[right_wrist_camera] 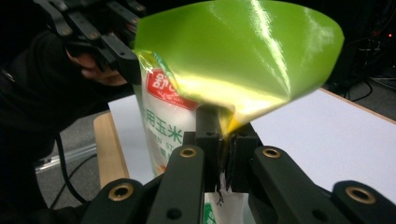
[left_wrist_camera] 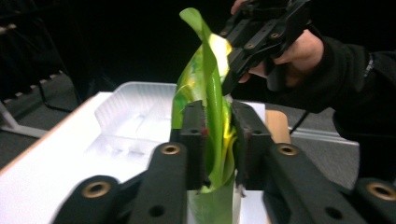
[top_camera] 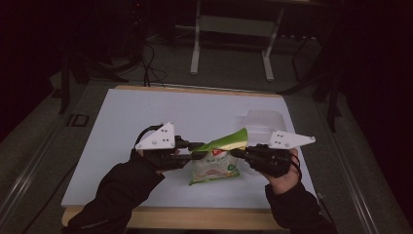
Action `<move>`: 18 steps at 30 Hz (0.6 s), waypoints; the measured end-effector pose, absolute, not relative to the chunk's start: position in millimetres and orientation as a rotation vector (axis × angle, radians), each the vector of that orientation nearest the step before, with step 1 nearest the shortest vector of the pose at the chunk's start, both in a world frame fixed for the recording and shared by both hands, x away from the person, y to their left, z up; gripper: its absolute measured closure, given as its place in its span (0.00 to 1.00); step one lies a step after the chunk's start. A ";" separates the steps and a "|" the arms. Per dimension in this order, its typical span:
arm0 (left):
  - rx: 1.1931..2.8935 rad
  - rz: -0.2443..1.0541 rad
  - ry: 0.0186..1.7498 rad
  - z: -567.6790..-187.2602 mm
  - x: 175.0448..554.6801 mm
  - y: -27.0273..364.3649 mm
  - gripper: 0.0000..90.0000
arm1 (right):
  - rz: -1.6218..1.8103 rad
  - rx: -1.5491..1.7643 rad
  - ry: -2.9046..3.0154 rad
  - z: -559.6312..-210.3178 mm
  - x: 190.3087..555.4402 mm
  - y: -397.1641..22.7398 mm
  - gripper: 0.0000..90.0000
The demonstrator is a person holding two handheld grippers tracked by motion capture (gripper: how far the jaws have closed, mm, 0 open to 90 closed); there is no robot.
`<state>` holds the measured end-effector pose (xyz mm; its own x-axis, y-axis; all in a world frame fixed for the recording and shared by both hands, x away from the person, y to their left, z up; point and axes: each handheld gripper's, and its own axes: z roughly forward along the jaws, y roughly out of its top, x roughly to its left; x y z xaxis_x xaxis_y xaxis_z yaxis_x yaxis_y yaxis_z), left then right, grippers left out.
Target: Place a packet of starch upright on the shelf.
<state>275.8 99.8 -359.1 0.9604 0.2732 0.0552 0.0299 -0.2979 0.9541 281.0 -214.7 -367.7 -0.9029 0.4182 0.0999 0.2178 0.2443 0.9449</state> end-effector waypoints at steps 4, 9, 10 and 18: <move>1.830 0.241 0.236 -358.5 276.5 103.4 0.59 | 1.740 0.604 2.308 -360.1 279.0 -220.8 0.96; 1.801 0.270 0.373 -359.9 277.9 110.8 0.28 | 1.774 0.629 2.249 -352.2 280.3 -232.0 0.96; 1.805 0.273 0.398 -360.9 278.7 112.3 0.22 | 1.776 0.635 2.243 -351.3 280.9 -233.7 0.96; 1.781 0.219 0.484 -378.3 281.7 123.7 0.01 | 1.780 0.687 2.171 -337.6 286.0 -247.0 0.96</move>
